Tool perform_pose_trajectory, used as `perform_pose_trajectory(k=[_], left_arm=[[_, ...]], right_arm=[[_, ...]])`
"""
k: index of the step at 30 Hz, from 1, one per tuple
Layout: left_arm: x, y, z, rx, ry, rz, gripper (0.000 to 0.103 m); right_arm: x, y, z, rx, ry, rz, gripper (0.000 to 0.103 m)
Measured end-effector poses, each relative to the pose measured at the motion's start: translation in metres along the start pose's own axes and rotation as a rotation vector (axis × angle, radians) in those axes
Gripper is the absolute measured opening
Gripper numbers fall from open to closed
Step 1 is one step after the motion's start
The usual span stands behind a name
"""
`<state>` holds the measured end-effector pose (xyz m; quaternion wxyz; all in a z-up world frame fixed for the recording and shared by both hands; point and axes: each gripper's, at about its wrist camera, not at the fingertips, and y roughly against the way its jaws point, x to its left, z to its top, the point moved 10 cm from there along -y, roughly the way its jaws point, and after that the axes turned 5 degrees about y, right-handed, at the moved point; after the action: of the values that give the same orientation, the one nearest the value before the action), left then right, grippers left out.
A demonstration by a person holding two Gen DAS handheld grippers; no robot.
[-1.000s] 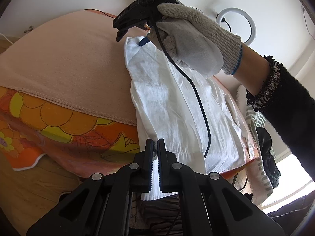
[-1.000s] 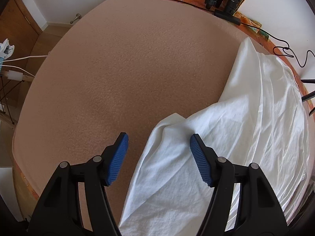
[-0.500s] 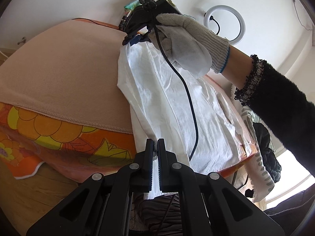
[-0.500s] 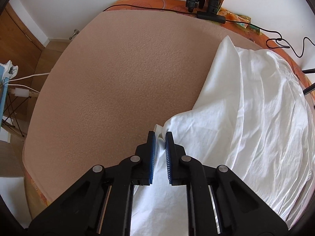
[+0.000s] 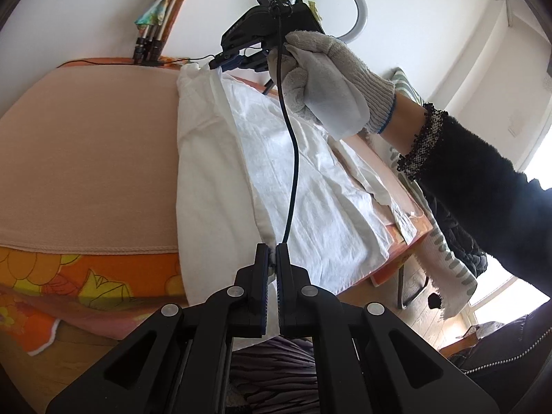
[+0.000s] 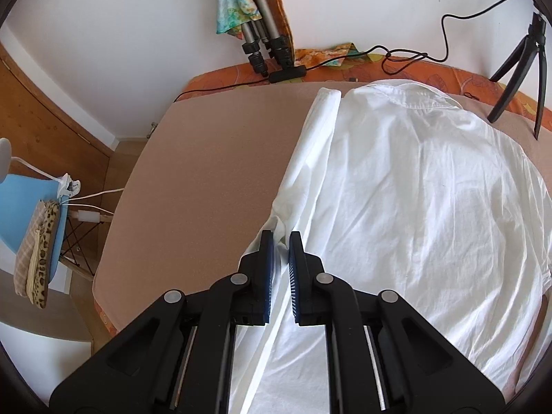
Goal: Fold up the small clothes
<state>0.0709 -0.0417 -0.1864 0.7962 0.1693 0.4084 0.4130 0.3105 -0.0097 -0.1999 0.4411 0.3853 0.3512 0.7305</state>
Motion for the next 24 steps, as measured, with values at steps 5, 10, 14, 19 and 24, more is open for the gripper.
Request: perform_pose_trajectory(k=[5, 10, 14, 19, 24], left_arm=[[-0.019, -0.021, -0.006, 0.051, -0.041, -0.024, 0.003], [-0.030, -0.037, -0.012, 0.091, -0.062, -0.036, 0.003], [-0.034, -0.047, -0.016, 0.114, -0.056, -0.045, 0.003], [-0.033, -0.058, -0.025, 0.150, -0.057, -0.040, 0.003], [-0.040, -0.050, -0.028, 0.171, -0.077, -0.055, 0.013]], right_arm=[[-0.043, 0.004, -0.011, 0.005, -0.062, 0.018, 0.010], [-0.064, -0.003, -0.018, 0.023, -0.056, -0.003, 0.010], [-0.072, -0.011, -0.023, 0.034, -0.034, -0.028, 0.010], [-0.085, -0.027, -0.032, 0.074, -0.020, -0.088, 0.010], [-0.104, -0.022, -0.038, 0.066, -0.008, -0.166, 0.046]])
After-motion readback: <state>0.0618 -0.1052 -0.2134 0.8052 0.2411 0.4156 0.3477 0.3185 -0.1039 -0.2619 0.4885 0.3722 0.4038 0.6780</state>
